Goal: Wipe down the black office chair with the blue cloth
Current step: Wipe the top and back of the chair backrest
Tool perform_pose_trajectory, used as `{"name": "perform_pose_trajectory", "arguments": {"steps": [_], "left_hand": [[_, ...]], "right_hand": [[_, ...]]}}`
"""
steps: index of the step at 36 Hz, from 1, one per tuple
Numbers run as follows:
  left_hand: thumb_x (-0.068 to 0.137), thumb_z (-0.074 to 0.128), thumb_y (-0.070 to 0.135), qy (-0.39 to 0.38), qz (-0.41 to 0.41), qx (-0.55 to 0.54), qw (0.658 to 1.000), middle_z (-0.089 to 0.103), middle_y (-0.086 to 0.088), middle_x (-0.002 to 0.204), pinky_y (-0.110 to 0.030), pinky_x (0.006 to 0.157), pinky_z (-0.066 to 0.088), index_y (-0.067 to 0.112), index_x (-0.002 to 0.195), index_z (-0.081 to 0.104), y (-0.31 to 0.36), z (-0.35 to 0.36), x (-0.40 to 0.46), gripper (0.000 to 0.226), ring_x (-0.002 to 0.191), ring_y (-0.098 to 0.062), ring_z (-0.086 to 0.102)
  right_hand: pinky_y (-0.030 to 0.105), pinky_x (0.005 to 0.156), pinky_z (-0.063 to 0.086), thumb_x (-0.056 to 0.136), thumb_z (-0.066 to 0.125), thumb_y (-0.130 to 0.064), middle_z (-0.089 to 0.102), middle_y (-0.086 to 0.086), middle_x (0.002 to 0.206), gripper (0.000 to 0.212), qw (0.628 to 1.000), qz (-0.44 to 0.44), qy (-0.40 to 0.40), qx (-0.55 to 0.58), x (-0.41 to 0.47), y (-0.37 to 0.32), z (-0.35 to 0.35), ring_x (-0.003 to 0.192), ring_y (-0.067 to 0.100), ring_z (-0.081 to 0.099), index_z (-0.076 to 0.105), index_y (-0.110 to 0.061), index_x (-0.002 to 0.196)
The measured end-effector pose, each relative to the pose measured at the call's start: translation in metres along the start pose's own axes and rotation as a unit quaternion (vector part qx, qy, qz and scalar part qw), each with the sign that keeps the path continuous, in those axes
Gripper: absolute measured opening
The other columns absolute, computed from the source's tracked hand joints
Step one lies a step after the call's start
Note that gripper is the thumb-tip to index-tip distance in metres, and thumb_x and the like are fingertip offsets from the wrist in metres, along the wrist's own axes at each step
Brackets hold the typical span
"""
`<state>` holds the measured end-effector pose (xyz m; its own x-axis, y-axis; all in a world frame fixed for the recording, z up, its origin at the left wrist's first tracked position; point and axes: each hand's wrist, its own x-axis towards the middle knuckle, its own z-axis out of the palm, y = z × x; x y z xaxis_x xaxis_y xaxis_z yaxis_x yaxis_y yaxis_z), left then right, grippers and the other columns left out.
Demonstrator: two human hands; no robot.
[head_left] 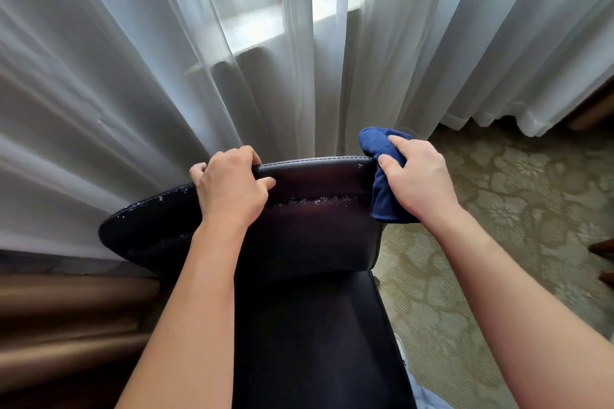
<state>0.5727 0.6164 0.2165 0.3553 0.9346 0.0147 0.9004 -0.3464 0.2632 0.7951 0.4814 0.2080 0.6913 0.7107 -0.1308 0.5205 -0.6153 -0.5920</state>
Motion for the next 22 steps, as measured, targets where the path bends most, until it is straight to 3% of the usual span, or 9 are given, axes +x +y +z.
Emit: {"name": "perform_pose_trajectory", "arguments": {"steps": [8,14,19,22], "left_hand": [[0.082,0.080,0.038,0.003,-0.007,-0.030,1.000,0.059,0.005,0.091,-0.039,0.098,0.033,0.022,0.102,0.066,0.001,0.001,-0.001,0.029,0.106,-0.024,0.057],[0.083,0.079,0.039,-0.004,-0.004,-0.023,1.000,0.066,0.001,0.098,-0.040,0.098,0.032,0.022,0.103,0.065,0.006,0.003,0.002,0.029,0.108,-0.024,0.056],[0.083,0.078,0.041,-0.014,-0.015,-0.017,1.000,0.067,0.002,0.102,-0.041,0.100,0.033,0.025,0.104,0.064,0.006,0.001,0.000,0.030,0.111,-0.023,0.056],[0.082,0.078,0.046,-0.035,-0.054,-0.021,0.998,0.063,0.008,0.098,-0.051,0.107,0.031,0.029,0.099,0.061,0.004,-0.002,0.001,0.029,0.108,-0.021,0.056]], "right_hand": [[0.041,0.091,0.042,0.099,0.050,-0.032,0.049,0.011,0.132,0.030,0.994,-0.046,0.030,-0.097,-0.004,-0.015,0.017,0.112,0.035,0.043,0.058,-0.018,0.123],[0.038,0.073,0.041,0.098,0.051,-0.030,0.049,0.010,0.126,0.028,0.982,-0.110,0.060,-0.143,-0.012,-0.042,0.030,0.106,0.032,0.041,0.058,-0.018,0.123],[0.039,0.071,0.046,0.096,0.057,-0.031,0.049,0.009,0.136,0.032,0.969,-0.186,0.045,-0.158,-0.024,-0.068,0.049,0.108,0.031,0.045,0.059,-0.021,0.126],[0.038,0.075,0.048,0.095,0.058,-0.029,0.048,0.006,0.139,0.033,0.972,-0.189,0.041,-0.132,-0.022,-0.065,0.046,0.110,0.029,0.044,0.060,-0.025,0.128]]}}
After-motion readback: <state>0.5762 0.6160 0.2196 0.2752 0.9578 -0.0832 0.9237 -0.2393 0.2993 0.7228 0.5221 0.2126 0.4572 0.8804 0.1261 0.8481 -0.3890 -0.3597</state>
